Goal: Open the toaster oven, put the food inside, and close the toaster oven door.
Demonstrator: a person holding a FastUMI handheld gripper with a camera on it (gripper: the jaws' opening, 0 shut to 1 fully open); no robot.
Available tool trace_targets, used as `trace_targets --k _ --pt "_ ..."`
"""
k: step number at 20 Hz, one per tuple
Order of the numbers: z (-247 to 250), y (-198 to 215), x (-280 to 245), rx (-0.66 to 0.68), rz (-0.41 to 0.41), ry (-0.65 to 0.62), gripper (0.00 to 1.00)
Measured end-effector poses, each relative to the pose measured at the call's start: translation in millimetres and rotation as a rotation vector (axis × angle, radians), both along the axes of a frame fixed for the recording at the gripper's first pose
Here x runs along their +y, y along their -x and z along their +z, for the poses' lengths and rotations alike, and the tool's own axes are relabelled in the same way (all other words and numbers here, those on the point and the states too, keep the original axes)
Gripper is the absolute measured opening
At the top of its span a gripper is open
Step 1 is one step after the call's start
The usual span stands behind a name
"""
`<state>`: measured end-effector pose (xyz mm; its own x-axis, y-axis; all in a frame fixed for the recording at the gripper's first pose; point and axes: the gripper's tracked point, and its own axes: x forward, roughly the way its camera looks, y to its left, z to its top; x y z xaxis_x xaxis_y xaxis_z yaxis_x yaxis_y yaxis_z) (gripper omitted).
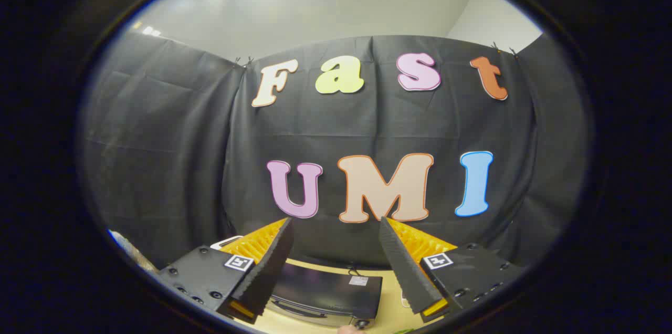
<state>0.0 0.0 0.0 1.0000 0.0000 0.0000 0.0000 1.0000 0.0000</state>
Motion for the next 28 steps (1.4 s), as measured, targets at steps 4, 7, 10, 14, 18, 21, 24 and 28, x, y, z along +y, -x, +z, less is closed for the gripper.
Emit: trace_targets --k 4,7,10,14,18,21,24,28 --pt "0 -2 2 0.006 0.002 -0.018 1.00" --pt "-4 -6 2 0.020 -0.003 -0.034 1.00" --pt "-8 -14 4 0.026 -0.003 -0.041 1.00" --pt "-16 -16 13 0.030 0.006 -0.017 1.00" --pt "-47 -22 25 0.048 0.024 -0.001 1.00" --pt "-81 -27 34 0.091 0.035 -0.018 1.00" --pt "-118 -36 41 0.125 0.055 -0.019 1.00" --pt "-180 -42 43 0.202 0.045 0.025 1.00"
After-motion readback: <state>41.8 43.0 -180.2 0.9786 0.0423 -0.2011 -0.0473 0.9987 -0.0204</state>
